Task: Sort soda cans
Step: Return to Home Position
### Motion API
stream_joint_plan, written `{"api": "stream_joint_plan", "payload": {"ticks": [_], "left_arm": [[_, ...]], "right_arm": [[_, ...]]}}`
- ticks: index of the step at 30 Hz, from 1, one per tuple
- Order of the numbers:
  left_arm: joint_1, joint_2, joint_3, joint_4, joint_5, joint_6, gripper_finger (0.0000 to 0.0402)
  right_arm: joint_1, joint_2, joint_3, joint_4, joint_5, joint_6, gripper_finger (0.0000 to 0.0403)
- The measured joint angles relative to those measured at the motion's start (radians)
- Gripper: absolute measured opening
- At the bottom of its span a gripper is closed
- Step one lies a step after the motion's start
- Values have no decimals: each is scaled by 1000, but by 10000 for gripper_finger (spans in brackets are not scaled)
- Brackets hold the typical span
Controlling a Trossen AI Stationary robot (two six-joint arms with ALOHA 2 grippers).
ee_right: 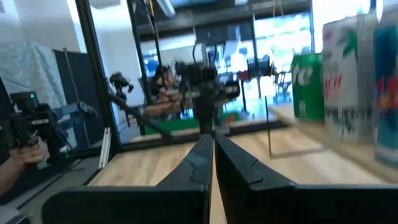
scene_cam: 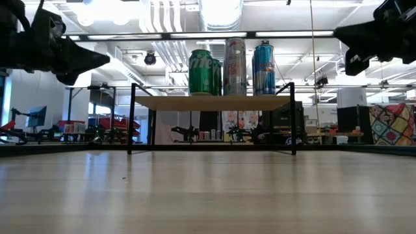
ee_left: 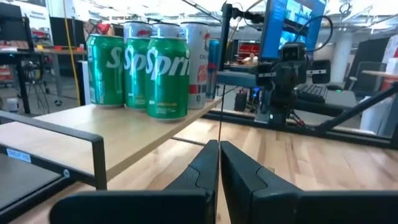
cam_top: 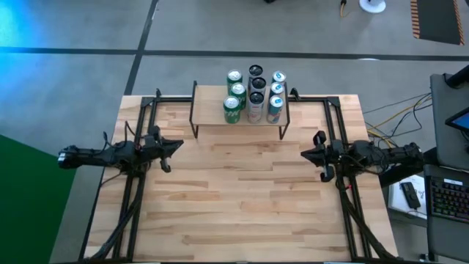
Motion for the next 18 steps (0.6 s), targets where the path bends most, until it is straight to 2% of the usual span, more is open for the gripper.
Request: {"api": "stream_joint_plan", "payload": {"ticks": [5, 10, 18], "left_arm": [[0, -3, 0, 22, -6, -9, 0], [1, 8, 0, 5, -60, -8, 0], [1, 39, 0, 4, -60, -17, 0]], "right_arm": [[0, 0, 0, 63, 12, -32, 9], [0, 10, 0, 45, 16, -28, 9], [0, 28, 0, 47, 16, -26, 9]]}}
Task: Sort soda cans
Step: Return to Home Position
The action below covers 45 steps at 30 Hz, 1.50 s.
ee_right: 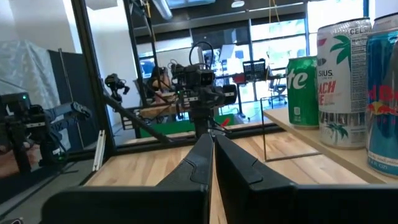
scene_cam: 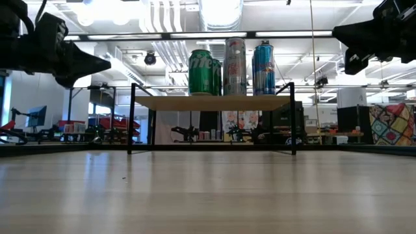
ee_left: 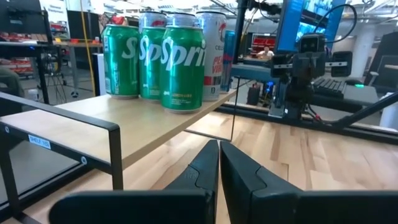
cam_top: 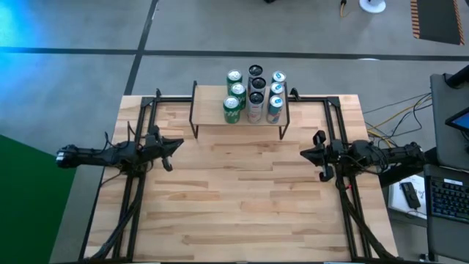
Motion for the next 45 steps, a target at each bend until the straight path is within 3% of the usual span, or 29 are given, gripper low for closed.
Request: {"api": "stream_joint_plan", "payload": {"ticks": [45], "left_arm": [[0, 19, 27, -6, 0, -1, 0]], "right_arm": [[0, 0, 0, 1, 0, 1, 9]]}}
